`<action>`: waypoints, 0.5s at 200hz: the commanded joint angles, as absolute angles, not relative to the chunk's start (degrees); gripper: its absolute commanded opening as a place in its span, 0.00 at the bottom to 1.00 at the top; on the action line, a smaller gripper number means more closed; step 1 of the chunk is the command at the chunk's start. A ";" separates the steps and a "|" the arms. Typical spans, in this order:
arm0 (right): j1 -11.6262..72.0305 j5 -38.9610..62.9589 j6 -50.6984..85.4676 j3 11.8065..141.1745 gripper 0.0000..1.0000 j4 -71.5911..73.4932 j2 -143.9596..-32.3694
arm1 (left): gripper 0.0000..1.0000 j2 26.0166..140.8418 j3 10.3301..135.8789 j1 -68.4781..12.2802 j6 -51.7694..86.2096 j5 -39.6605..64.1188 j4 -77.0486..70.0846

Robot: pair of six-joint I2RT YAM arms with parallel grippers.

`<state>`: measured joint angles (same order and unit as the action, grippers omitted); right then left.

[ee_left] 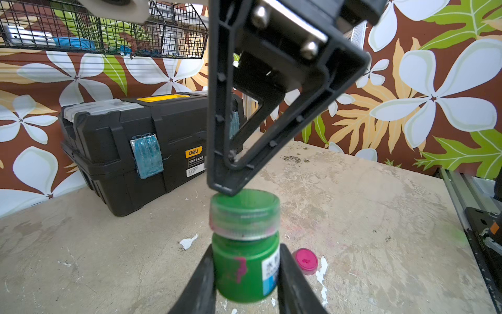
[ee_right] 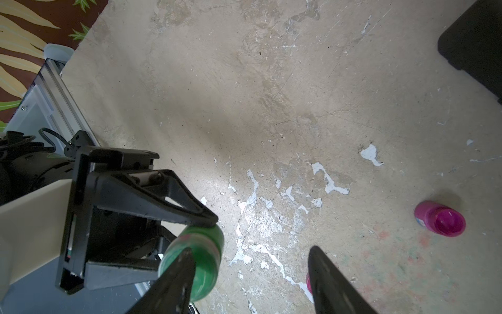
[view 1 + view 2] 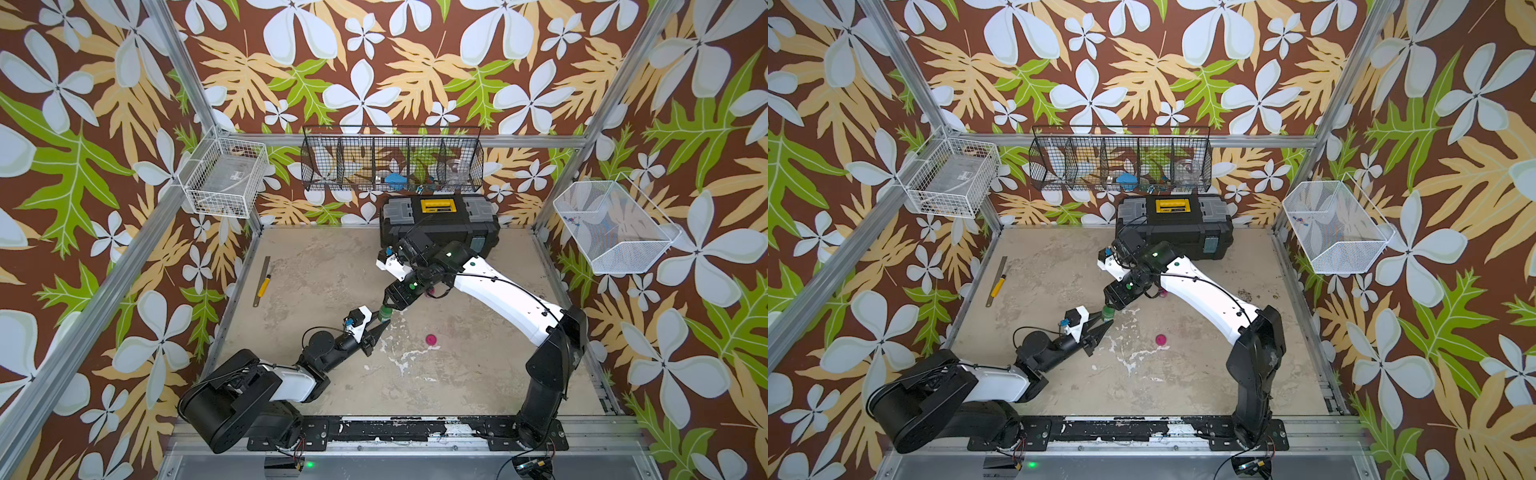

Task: Close the paint jar lid
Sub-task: Close the lid on the paint jar.

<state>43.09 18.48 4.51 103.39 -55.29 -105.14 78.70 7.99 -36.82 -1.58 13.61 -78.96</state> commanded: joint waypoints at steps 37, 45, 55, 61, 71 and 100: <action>43.10 19.14 5.28 105.09 0.69 -54.82 -103.19 | 0.12 78.57 8.17 -36.83 -1.41 13.80 -81.29; 43.13 18.91 5.28 105.16 0.69 -54.87 -102.96 | 0.12 78.58 8.17 -36.83 -1.41 13.80 -81.30; 43.11 18.59 5.19 105.25 0.70 -55.06 -102.90 | 0.12 78.53 8.17 -36.83 -1.41 13.80 -81.30; 43.14 18.25 5.19 105.16 0.70 -55.11 -102.89 | 0.12 78.57 8.17 -36.83 -1.41 13.80 -81.24; 43.11 17.88 5.33 104.95 0.70 -55.11 -102.89 | 0.12 78.56 8.16 -36.82 -1.41 13.83 -81.28; 43.24 18.19 5.57 103.89 0.70 -55.02 -103.91 | 0.12 78.56 8.17 -36.80 -1.41 13.80 -81.30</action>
